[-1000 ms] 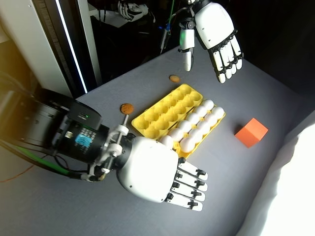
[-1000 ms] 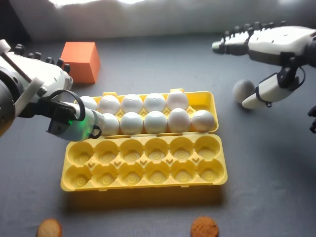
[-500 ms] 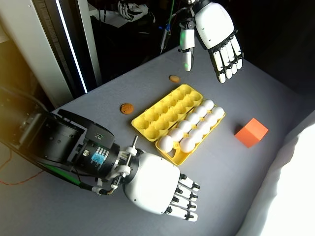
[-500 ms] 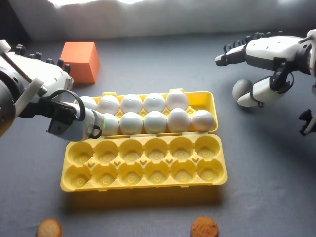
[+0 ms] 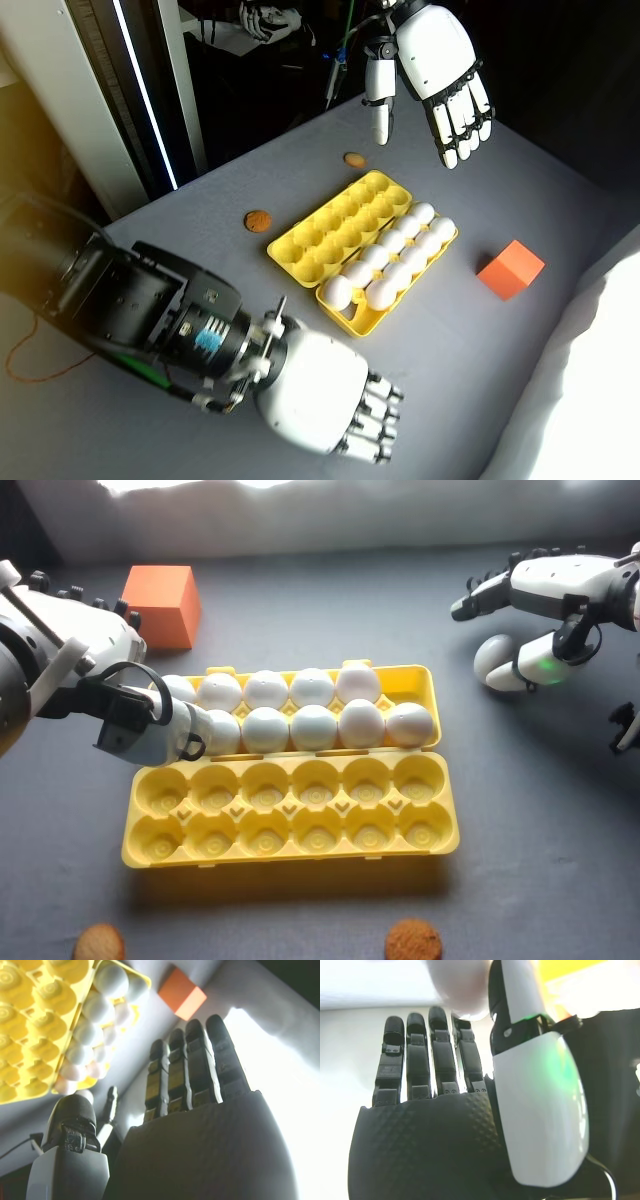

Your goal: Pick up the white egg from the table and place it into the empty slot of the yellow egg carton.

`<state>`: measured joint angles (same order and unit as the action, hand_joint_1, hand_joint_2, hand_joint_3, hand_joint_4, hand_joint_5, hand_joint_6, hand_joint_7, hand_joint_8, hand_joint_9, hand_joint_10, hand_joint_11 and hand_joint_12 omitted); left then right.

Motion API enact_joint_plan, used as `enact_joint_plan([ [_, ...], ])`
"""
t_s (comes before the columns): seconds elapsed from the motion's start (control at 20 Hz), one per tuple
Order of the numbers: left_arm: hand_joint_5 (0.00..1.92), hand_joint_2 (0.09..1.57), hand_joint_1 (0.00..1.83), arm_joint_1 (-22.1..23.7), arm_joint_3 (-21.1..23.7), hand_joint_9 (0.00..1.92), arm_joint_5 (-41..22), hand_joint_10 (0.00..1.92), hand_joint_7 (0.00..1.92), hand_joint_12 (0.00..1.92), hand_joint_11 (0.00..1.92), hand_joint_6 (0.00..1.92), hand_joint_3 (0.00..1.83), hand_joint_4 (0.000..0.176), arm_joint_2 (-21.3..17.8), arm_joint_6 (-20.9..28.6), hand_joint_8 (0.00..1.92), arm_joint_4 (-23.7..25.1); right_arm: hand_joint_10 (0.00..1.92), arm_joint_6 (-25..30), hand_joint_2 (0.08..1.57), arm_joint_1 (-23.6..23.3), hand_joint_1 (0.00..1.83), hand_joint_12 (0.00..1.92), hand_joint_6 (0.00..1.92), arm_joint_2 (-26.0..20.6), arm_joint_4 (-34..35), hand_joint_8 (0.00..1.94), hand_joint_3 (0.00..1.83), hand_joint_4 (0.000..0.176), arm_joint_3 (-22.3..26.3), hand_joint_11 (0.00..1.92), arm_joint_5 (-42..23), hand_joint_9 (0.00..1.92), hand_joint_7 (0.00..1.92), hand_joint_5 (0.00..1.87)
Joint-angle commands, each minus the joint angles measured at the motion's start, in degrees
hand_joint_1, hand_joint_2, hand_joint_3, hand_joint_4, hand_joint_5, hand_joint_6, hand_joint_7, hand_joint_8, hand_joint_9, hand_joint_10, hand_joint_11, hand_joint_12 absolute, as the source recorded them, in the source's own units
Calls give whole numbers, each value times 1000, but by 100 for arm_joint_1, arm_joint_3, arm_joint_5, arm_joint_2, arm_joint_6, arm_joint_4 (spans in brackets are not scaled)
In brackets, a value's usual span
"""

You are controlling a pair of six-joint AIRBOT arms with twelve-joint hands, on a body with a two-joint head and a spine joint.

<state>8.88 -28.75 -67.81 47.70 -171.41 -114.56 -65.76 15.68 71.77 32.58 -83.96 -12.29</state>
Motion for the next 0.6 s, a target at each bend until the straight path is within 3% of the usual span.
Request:
enact_joint_plan([
  [0.0, 255, 1256, 0, 59, 17, 222, -61, 2, 259, 431, 0, 3, 0, 0, -61, -37, 1, 478, 79, 14, 1096, 3, 1157, 770, 55, -46, -32, 51, 0, 0, -33, 0, -516, 387, 490, 512],
  [0.25, 251, 1258, 0, 59, 17, 229, -61, 6, 263, 424, 0, 2, 1, 0, -61, -37, 5, 478, 121, 30, 1094, 31, 1167, 999, 60, -47, -32, 66, 0, 0, -32, 0, -433, 475, 591, 563],
  [0.35, 260, 1260, 0, 61, 17, 255, -63, 10, 287, 444, 0, 2, 1, 0, -61, -37, 8, 473, 532, 31, 1082, 53, 1211, 1265, 37, -47, -32, 49, 0, 0, -32, 0, -410, 439, 744, 684],
  [0.55, 271, 1261, 0, 67, 17, 271, -66, 9, 300, 476, 0, 6, 1, 0, -60, -37, 7, 460, 838, 38, 1043, 66, 1263, 1484, 63, -47, -32, 107, 0, 0, -32, 0, -411, 455, 853, 802],
])
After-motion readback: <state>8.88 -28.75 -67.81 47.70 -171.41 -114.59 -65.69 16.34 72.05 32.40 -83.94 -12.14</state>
